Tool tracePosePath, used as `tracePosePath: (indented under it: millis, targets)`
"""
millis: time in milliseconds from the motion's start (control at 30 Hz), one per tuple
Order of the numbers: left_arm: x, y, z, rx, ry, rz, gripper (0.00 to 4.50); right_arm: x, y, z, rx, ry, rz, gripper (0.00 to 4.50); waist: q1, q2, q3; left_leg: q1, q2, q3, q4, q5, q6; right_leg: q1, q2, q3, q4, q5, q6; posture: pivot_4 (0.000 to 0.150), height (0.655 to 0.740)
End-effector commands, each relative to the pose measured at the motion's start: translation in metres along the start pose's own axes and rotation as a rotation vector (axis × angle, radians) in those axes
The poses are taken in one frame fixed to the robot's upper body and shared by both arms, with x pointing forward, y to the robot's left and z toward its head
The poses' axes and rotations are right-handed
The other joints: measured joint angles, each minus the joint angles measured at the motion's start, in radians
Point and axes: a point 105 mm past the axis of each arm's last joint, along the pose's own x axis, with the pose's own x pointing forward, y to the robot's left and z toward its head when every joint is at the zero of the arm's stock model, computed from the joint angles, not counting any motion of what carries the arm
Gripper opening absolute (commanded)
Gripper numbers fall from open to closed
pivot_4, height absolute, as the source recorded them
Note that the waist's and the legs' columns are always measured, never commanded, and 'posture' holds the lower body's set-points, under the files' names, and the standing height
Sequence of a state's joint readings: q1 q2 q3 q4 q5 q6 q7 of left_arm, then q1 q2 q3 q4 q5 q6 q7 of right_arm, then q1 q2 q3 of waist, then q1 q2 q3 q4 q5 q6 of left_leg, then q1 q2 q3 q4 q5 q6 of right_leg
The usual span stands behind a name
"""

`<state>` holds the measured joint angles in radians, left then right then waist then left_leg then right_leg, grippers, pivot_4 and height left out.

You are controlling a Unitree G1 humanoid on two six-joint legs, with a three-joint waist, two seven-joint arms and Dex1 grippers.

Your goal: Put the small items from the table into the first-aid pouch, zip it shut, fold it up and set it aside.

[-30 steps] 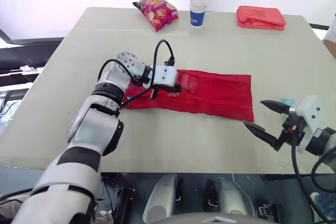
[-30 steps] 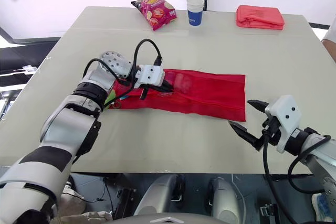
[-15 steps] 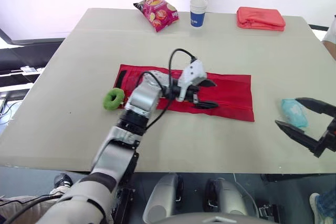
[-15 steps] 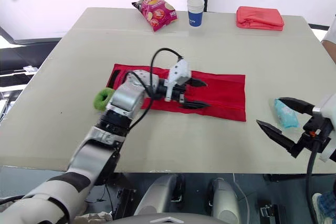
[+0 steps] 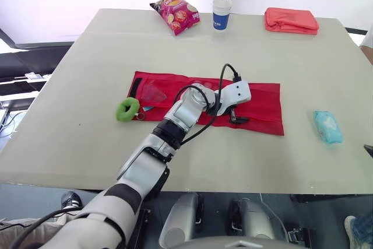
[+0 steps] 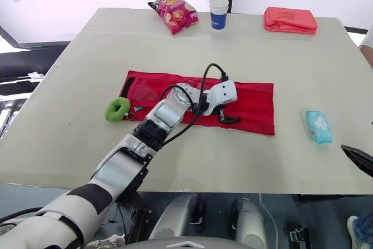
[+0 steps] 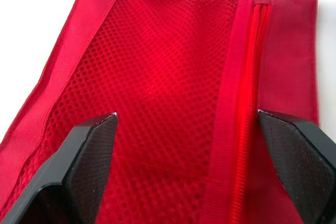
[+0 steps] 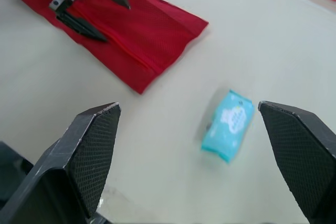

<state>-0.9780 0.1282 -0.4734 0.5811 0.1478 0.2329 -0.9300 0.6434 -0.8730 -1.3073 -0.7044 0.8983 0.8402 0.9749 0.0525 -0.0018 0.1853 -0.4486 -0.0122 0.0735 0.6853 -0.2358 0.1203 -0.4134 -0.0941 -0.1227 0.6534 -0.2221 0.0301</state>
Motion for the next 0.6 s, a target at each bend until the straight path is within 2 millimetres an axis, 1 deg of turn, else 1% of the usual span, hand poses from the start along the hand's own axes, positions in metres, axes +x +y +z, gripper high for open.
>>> tracePosePath:
  millis: [33,133,233,267,300,333,367,400,500,533,567,600]
  targets:
    - [0.005,-0.001,0.010,0.054,-0.024,-0.007,4.47,-0.010,0.001,0.007,-0.044,-0.030,-0.010,4.50,-0.001,0.000,0.000,0.000,0.000,0.000,0.000,0.000,0.000,0.000,0.000,0.000,0.000,0.000,0.000,0.150,0.7400]
    - [0.008,0.001,0.011,0.037,-0.033,0.013,4.47,-0.010,0.010,0.011,-0.075,-0.062,0.042,4.50,-0.002,0.000,0.000,0.000,0.000,0.000,0.000,0.000,0.000,0.000,0.000,0.000,0.000,0.000,0.000,0.150,0.7400]
    - [0.010,0.004,0.013,0.016,-0.048,0.031,4.47,-0.007,0.014,0.011,-0.086,-0.069,0.058,4.50,-0.001,0.000,0.000,0.000,0.000,0.000,0.000,0.000,0.000,0.000,-0.001,0.000,0.000,0.000,0.000,0.150,0.7400]
    - [0.010,0.006,0.014,0.014,-0.058,0.036,3.97,-0.006,0.015,0.010,-0.087,-0.069,0.063,4.50,-0.001,0.000,0.000,0.000,0.000,0.000,0.000,0.000,0.000,0.000,-0.001,0.000,-0.001,0.000,0.000,0.150,0.7400]
    - [0.010,0.006,0.014,0.010,-0.063,0.037,3.72,-0.005,0.015,0.010,-0.086,-0.071,0.066,4.50,-0.001,0.000,0.000,0.000,0.000,0.000,0.000,0.000,0.000,0.000,-0.001,0.000,-0.001,0.000,0.000,0.150,0.7400]
    - [0.009,0.007,0.014,0.009,-0.065,0.036,3.32,-0.004,0.016,0.010,-0.085,-0.071,0.069,4.50,-0.001,0.000,0.000,0.000,0.000,0.000,0.000,0.000,0.000,0.000,-0.001,0.000,-0.001,0.000,0.001,0.150,0.7400]
    - [0.009,0.007,0.014,0.009,-0.064,0.035,2.78,-0.004,0.017,0.009,-0.084,-0.071,0.072,4.50,-0.001,0.000,0.000,0.000,0.000,0.000,0.000,0.000,0.000,0.000,-0.001,0.000,-0.001,0.000,0.000,0.150,0.7400]
    - [0.008,0.008,0.013,0.008,-0.064,0.033,2.46,-0.004,0.017,0.010,-0.083,-0.072,0.074,4.50,-0.002,0.000,0.000,0.000,0.000,0.000,0.000,0.000,0.000,0.000,-0.001,0.000,-0.001,0.000,0.000,0.150,0.7400]
    - [0.006,0.008,0.013,-0.005,-0.073,0.024,1.11,-0.003,0.018,0.011,-0.082,-0.077,0.078,4.50,-0.002,0.000,0.000,0.000,0.000,0.000,0.000,0.000,0.000,0.000,-0.001,-0.001,-0.001,0.000,0.000,0.150,0.7400]
    - [0.005,0.008,0.015,-0.021,-0.083,0.018,0.80,-0.003,0.018,0.012,-0.082,-0.081,0.080,4.50,-0.002,0.000,0.000,0.000,0.000,0.000,0.000,0.000,0.000,0.000,-0.001,-0.001,-0.001,0.000,0.000,0.150,0.7400]
    - [0.004,0.008,0.017,-0.043,-0.095,0.010,0.29,-0.001,0.020,0.013,-0.081,-0.088,0.086,4.50,-0.002,0.000,0.000,0.000,0.000,0.000,0.000,0.000,0.000,0.000,-0.001,-0.001,-0.001,0.000,0.000,0.150,0.7400]
    - [0.004,0.008,0.019,-0.063,-0.109,0.002,0.07,0.000,0.021,0.014,-0.082,-0.095,0.092,4.50,-0.002,0.000,0.000,0.000,0.000,0.000,0.000,0.000,0.000,0.000,-0.001,-0.001,-0.001,0.000,0.000,0.150,0.7400]
